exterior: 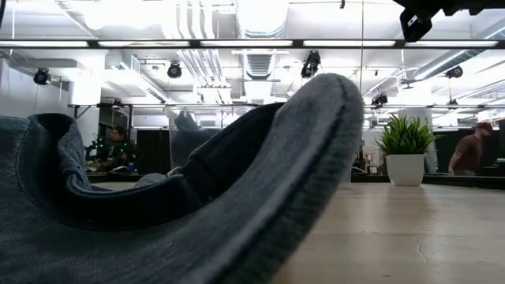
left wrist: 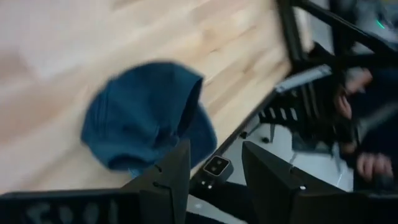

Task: Pick & Place hat
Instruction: Put the blue cap into the left transparent bin

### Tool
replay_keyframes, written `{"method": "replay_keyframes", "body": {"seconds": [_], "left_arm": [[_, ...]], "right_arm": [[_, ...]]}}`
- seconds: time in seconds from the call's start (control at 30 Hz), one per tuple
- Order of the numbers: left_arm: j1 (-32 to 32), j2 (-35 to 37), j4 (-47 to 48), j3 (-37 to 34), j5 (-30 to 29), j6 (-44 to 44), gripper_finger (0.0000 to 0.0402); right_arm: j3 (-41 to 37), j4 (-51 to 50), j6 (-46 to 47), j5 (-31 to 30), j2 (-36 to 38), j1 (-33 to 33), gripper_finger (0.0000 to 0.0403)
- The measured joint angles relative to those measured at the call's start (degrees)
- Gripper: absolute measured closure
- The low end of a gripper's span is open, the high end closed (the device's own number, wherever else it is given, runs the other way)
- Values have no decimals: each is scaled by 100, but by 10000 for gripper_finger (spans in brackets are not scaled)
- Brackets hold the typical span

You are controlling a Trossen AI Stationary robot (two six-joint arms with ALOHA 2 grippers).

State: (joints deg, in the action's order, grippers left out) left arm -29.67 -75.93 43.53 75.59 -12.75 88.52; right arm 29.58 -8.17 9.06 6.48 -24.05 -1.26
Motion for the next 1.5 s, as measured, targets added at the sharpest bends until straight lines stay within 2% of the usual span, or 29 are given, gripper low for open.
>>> {"method": "replay_keyframes", "body": {"seconds": [0.1, 0.27, 0.57, 0.73, 1.13, 1.5], "left_arm": [[-148, -362, -23, -32, 12, 1072, 264], [-361, -976, -132, -44, 101, 2382, 264], [-848, -1742, -946, -44, 107, 3860, 264], [-1176, -1975, -962, -41, 109, 4565, 264], [-1276, -2247, -446, -54, 130, 4754, 264], [-1191, -2486, -450, -70, 78, 4758, 264]], "right_arm": [[0, -4, -2, 0, 0, -2, 330], [0, -16, -30, 0, 4, -1, 330], [0, -17, -70, 6, 4, 0, 330], [0, -19, -114, 13, 4, -2, 330], [0, -26, -177, 24, 4, 0, 330], [0, -41, -175, 157, 4, 0, 330]]}}
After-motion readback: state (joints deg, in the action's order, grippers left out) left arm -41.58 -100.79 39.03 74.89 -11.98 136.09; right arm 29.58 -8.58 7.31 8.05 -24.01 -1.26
